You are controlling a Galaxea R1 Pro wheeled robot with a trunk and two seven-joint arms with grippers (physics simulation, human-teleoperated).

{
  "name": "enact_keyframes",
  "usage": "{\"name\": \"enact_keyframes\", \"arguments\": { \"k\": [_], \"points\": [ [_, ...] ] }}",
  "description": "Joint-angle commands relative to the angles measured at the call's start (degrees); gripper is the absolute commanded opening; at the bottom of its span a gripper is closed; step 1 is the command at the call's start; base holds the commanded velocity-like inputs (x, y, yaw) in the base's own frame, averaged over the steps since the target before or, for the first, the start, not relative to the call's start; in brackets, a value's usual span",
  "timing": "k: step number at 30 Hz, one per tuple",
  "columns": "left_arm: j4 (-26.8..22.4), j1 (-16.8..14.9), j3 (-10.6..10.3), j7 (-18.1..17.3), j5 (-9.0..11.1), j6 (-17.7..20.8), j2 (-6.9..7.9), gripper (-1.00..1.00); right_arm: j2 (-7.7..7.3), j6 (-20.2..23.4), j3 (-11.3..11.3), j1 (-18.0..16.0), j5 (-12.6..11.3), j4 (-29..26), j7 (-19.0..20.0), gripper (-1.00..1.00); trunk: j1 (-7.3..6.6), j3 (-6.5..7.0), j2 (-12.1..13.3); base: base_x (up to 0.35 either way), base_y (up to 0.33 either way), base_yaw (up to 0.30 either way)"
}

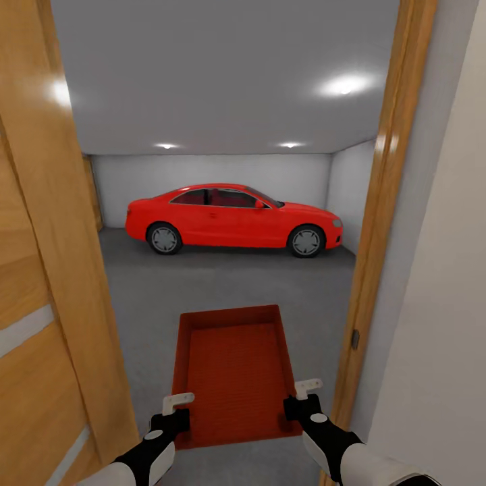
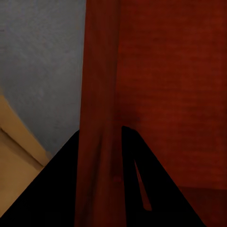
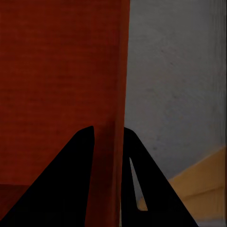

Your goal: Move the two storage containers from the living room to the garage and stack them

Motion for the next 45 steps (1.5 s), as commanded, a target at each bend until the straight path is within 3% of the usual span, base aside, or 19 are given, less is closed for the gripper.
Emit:
{"name": "enact_keyframes", "arguments": {
  "k": [1, 15, 33, 45],
  "points": [
    [0.07, -0.03, 2.48, 0.22, 3.16, -0.06, -0.27, -1.00, 1.25, -3.24, -2.91, -0.09, -3.25, -0.14, -0.06, -1.00, 0.05, -0.10, -0.08, 0.301, 0.166, -0.288],
    [0.22, -0.03, 2.49, 0.31, 3.24, 0.01, -0.27, -1.00, 1.25, -3.16, -2.91, -0.09, -3.27, -0.14, -0.06, -1.00, 0.05, -0.10, -0.08, 0.139, 0.057, -0.057],
    [0.21, -0.03, 2.49, 0.31, 3.24, 0.03, -0.27, -1.00, 1.31, -3.19, -2.92, -0.09, -3.28, -0.14, -0.06, -1.00, 0.05, -0.10, -0.08, 0.308, 0.000, 0.000],
    [0.16, -0.03, 2.49, 0.31, 3.24, -0.01, -0.27, -1.00, 1.33, -3.24, -2.91, -0.09, -3.23, -0.14, -0.06, -1.00, 0.05, 0.16, -0.08, 0.108, 0.000, 0.115]
  ]
}}
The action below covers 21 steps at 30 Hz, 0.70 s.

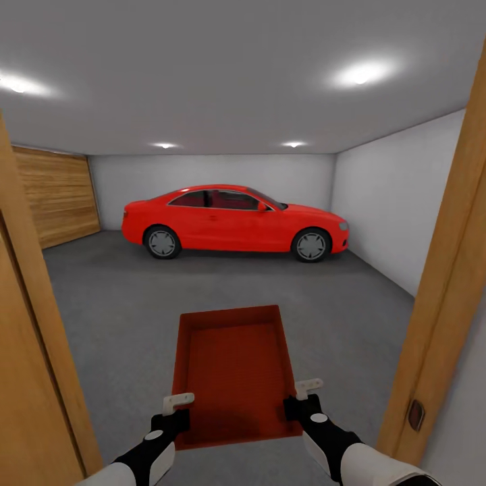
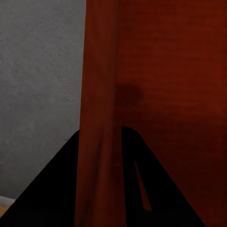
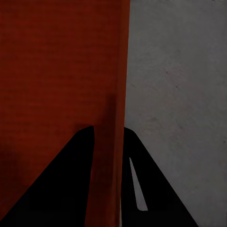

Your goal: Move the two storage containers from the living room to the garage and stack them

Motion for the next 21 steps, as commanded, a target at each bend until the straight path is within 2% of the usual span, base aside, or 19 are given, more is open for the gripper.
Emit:
{"name": "enact_keyframes", "arguments": {
  "k": [1, 6, 12, 21],
  "points": [
    [0.10, -0.05, 2.53, 0.23, 3.15, -0.09, -0.20, -1.00, 1.38, -3.37, -2.90, -0.07, -3.25, -0.16, -0.15, -1.00, 0.02, -0.10, -0.09, 0.003, 0.000, 0.023],
    [0.16, -0.05, 2.53, 0.23, 3.15, -0.02, -0.18, -1.00, 1.38, -3.38, -2.90, -0.07, -3.23, -0.16, -0.15, -1.00, 0.02, -0.09, -0.09, 0.028, 0.020, 0.005],
    [0.13, -0.05, 2.53, 0.23, 3.15, -0.02, -0.26, -1.00, 1.38, -3.37, -2.90, -0.07, -3.24, -0.16, -0.15, -1.00, 0.02, -0.09, -0.09, 0.140, 0.166, 0.000],
    [0.10, -0.05, 2.53, 0.23, 3.15, -0.03, -0.27, -1.00, 1.38, -3.38, -2.90, -0.07, -3.28, -0.16, -0.15, -1.00, 0.02, -0.09, -0.09, 0.015, 0.018, 0.000]
  ]
}}
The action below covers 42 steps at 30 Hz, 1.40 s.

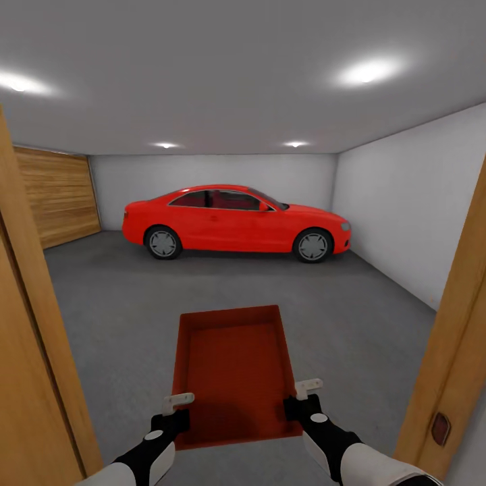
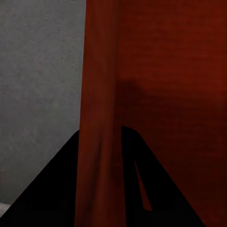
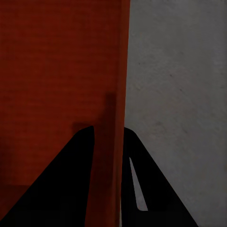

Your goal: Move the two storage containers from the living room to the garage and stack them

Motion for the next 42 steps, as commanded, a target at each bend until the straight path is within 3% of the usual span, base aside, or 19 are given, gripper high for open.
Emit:
{"name": "enact_keyframes", "arguments": {
  "k": [1, 9, 42],
  "points": [
    [0.09, -0.05, 2.53, 0.24, 3.14, -0.07, -0.28, -1.00, 1.37, -3.43, -2.92, -0.07, -3.27, -0.16, -0.14, -1.00, 0.02, -0.10, -0.09, 0.002, 0.002, 0.000],
    [0.09, -0.05, 2.53, 0.24, 3.14, -0.07, -0.28, -1.00, 1.37, -3.43, -2.92, -0.07, -3.27, -0.16, -0.14, -1.00, 0.02, -0.10, -0.09, 0.110, 0.000, 0.000],
    [0.09, -0.05, 2.53, 0.24, 3.14, -0.07, -0.28, -1.00, 1.37, -3.38, -2.92, -0.07, -3.28, -0.16, -0.14, -1.00, 0.02, -0.10, -0.09, 0.316, 0.000, 0.000]
  ]
}}
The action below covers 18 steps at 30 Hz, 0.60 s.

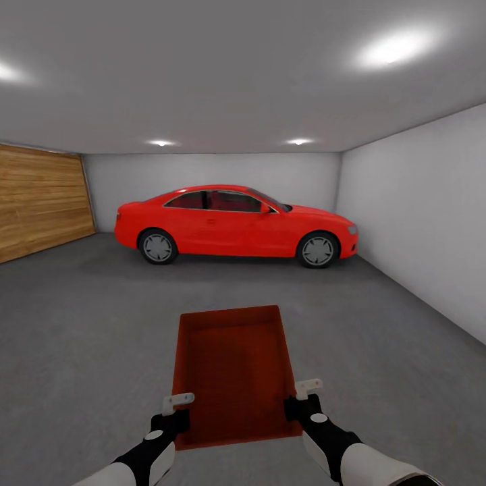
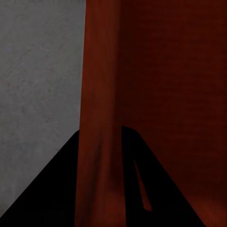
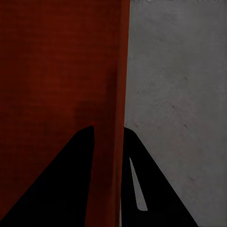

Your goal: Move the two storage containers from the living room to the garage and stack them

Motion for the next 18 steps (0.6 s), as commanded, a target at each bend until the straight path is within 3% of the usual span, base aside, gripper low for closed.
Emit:
{"name": "enact_keyframes", "arguments": {
  "k": [1, 18],
  "points": [
    [0.09, -0.05, 2.54, 0.24, 3.14, -0.07, -0.28, -1.00, 1.37, -3.39, -2.94, -0.08, -3.26, -0.16, -0.14, -1.00, 0.05, -0.10, -0.08, 0.320, 0.000, 0.000],
    [0.09, -0.05, 2.54, 0.24, 3.14, -0.07, -0.28, -1.00, 1.37, -3.40, -2.94, -0.08, -3.26, -0.16, -0.14, -1.00, 0.05, -0.10, -0.08, 0.320, 0.000, 0.000]
  ]
}}
